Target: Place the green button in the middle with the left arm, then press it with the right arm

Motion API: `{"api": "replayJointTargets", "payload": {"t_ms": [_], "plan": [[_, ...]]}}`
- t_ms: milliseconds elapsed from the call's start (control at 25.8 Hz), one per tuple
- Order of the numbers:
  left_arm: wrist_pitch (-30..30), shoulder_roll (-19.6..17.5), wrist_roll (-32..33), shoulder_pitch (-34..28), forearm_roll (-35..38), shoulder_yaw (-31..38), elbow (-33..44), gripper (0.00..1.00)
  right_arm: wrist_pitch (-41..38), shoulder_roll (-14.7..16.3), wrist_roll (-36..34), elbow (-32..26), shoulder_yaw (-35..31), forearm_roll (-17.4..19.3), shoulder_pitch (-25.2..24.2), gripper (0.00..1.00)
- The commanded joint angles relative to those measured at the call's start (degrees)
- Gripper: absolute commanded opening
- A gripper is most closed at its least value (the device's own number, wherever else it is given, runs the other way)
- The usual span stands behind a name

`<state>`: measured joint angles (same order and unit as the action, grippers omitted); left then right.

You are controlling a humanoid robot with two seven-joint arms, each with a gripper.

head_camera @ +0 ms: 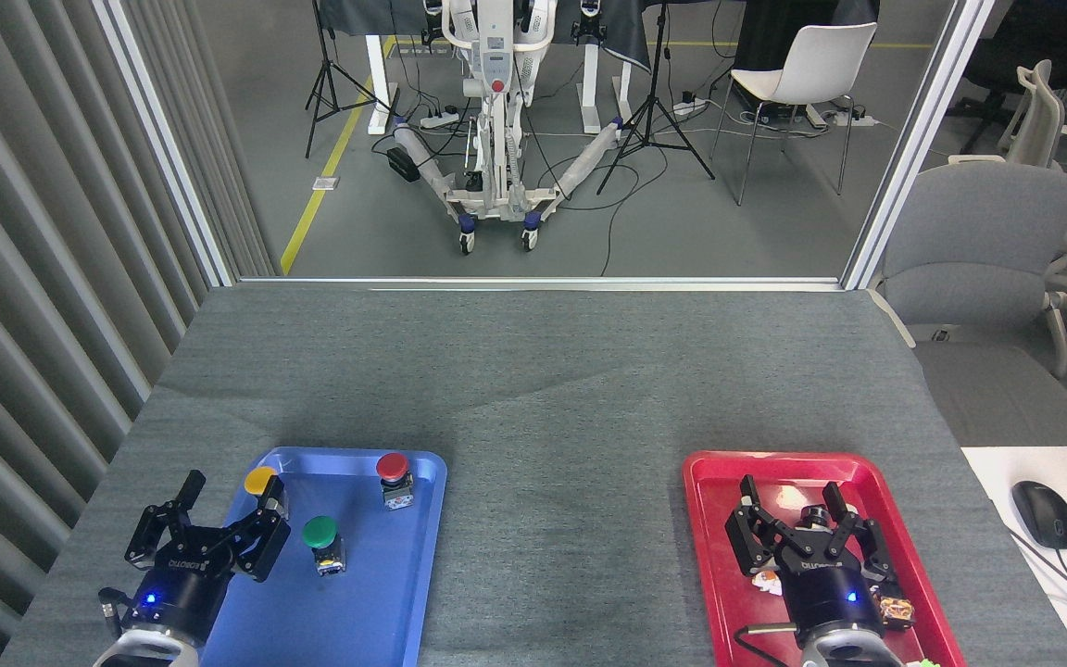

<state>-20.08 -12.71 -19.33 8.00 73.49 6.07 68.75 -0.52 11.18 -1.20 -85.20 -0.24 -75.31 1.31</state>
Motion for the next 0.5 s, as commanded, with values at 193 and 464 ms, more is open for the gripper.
{"api": "replayJointTargets", "payload": {"t_ms": [193,464], "plan": [[-0.40,-0.56,0.17,-0.26,0.16,-0.01,-0.11,0.99,0.00,-0.02,0.14,-0.05,0.33,-0.02,-0.08,0.99],[-0.40,-0.56,0.17,-1.14,0.16,-0.01,-0.02,0.99,-0.62,-0.11,0.14,-0.31,0.42,-0.72,-0.17,0.99]]}}
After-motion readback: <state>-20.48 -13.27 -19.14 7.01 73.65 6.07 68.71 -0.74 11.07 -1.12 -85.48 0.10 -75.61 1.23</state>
